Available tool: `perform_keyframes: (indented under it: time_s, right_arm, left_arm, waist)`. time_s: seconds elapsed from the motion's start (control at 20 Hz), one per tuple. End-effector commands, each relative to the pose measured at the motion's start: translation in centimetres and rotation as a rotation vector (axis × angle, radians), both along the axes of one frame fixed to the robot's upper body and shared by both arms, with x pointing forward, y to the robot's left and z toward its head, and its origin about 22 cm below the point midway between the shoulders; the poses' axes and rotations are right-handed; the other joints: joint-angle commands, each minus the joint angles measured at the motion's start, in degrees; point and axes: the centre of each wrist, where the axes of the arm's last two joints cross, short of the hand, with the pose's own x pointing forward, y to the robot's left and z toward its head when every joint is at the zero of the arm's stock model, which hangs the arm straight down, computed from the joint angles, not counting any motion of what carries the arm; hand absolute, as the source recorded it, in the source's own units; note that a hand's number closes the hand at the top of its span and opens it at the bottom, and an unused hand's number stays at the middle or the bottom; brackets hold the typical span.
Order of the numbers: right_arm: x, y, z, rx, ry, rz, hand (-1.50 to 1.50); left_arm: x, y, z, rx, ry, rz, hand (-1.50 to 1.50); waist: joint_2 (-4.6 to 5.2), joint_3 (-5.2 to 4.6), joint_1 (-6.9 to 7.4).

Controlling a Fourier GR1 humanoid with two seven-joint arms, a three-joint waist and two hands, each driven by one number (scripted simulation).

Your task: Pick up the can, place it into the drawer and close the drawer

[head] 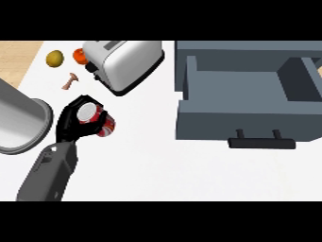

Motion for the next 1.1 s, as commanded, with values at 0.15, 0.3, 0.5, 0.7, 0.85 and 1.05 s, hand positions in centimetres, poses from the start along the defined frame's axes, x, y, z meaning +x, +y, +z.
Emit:
perform_keyframes:
  time_s: [0.15, 0.3, 0.5, 0.7, 0.85, 1.05]
  right_arm:
    - [-0.3, 0.3, 0.4, -0.019, 0.016, -0.004, -1.5]
    - [0.2, -0.6, 0.3, -0.013, -0.011, -0.001, -1.5]
    - [-0.3, 0.1, 1.0, -0.006, -0.022, 0.014, -1.5]
    - [-0.8, -0.9, 0.4, -0.001, -0.017, 0.009, -1.5]
    - [0.9, -1.4, 0.9, 0.004, -0.014, -0.006, -1.5]
    - [1.2, -0.7, -0.4, -0.007, -0.023, -0.005, -1.5]
  left_arm:
    - [-2.5, -2.2, 3.9, -0.003, -0.039, 0.013, 1.5]
    - [-0.5, -4.5, 7.7, 0.011, -0.065, -0.002, 1.5]
    - [0.8, -6.0, 11.9, 0.051, -0.122, -0.033, 1.5]
    - [1.9, -10.4, 15.1, 0.074, -0.138, -0.05, 1.5]
    - [0.1, -13.5, 17.2, 0.058, -0.119, -0.101, 1.5]
    - [0.1, -15.3, 19.1, 0.093, -0.133, -0.129, 1.5]
  waist:
    - [-0.05, 0.01, 0.09]
    - [0.16, -0.02, -0.51]
    - [0.26, -0.05, -0.98]
    - [0.34, -0.04, -1.42]
    - [0.32, -0.05, -1.08]
    - [0.38, -0.05, -1.13]
